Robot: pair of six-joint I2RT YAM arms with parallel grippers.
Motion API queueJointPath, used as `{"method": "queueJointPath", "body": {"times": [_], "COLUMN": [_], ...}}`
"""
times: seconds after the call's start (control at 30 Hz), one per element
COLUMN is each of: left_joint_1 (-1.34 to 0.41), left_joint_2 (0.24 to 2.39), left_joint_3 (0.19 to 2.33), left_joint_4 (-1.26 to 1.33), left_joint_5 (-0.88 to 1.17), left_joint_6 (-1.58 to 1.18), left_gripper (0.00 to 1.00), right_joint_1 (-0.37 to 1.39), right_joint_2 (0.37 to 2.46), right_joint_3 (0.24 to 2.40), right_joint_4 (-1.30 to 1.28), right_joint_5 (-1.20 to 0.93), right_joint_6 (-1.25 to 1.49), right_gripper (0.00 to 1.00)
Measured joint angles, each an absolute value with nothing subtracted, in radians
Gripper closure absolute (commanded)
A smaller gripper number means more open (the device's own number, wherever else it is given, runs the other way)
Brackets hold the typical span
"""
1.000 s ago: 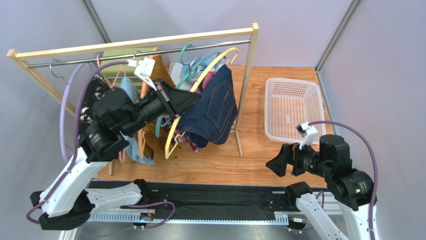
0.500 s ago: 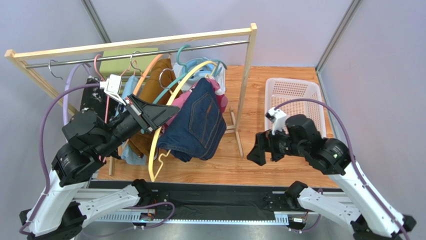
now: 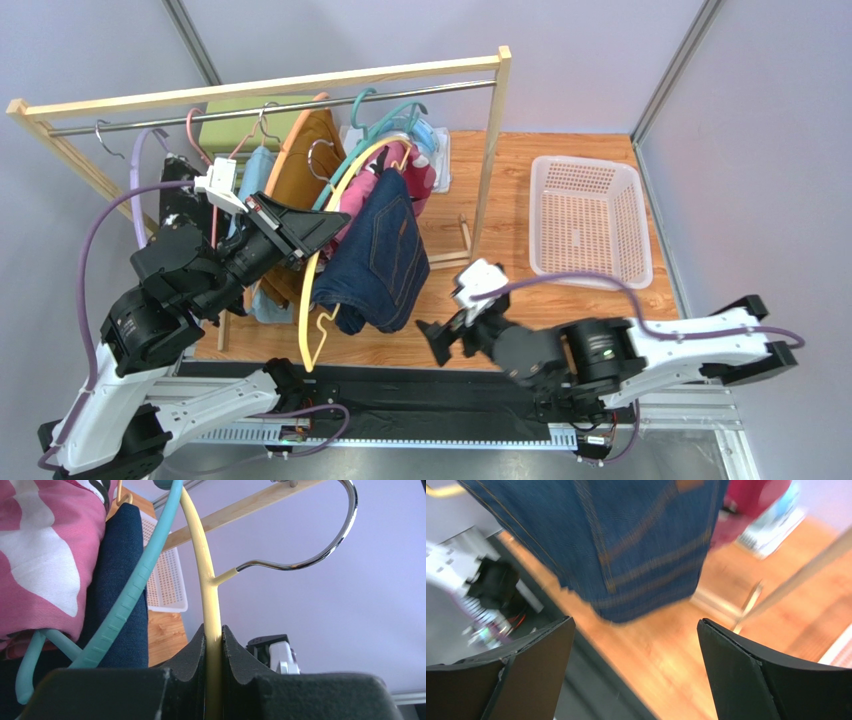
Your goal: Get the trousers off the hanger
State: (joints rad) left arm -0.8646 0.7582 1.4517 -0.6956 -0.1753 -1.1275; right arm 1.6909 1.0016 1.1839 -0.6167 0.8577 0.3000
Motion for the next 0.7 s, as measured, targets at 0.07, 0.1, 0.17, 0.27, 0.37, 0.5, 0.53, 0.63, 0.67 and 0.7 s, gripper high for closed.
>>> {"method": "queueJointPath", "body": {"times": [0.07,0.1,0.17,0.27,0.37,0.5,0.53,0.63,0.67,0.7], "left_joint_1": [-0.865,-0.865,-0.865,-0.865,-0.865,-0.868,-0.868,-0.869,-0.869,-0.869], "left_joint_2": [0.758,0.758,0.757,0.753,0.745,0.743,0.743,0.743,0.743,0.743], "left_joint_3": [1.452,1.452,1.452,1.452,1.455,1.477,1.481,1.487,1.488,1.488], "left_joint_4": [-0.704,-0.71,-0.723,-0.748,-0.782,-0.812,-0.819,-0.833,-0.835,-0.836], "left_joint_5": [-0.184,-0.189,-0.197,-0.212,-0.238,-0.258,-0.263,-0.272,-0.273,-0.273], "left_joint_6": [-1.142,-1.15,-1.168,-1.2,-1.233,-1.261,-1.267,-1.285,-1.29,-1.297], "left_gripper": [1.0,1.0,1.0,1.0,1.0,1.0,1.0,1.0,1.0,1.0], "right_joint_1": [1.75,1.767,1.79,1.799,1.8,1.811,1.814,1.818,1.818,1.818], "right_joint_2": [1.099,1.139,1.218,1.288,1.327,1.337,1.338,1.345,1.349,1.355], "right_joint_3": [1.201,1.204,1.208,1.22,1.257,1.305,1.317,1.346,1.353,1.361], "right_joint_4": [-0.492,-0.445,-0.342,-0.234,-0.157,-0.101,-0.091,-0.069,-0.064,-0.06], "right_joint_5": [0.985,1.022,1.09,1.137,1.146,1.116,1.101,1.068,1.063,1.06], "right_joint_6": [0.194,0.149,0.044,-0.068,-0.141,-0.182,-0.184,-0.186,-0.186,-0.186], "right_gripper": [0.0,0.0,0.0,0.02,0.03,0.03,0.03,0.05,0.06,0.07]}}
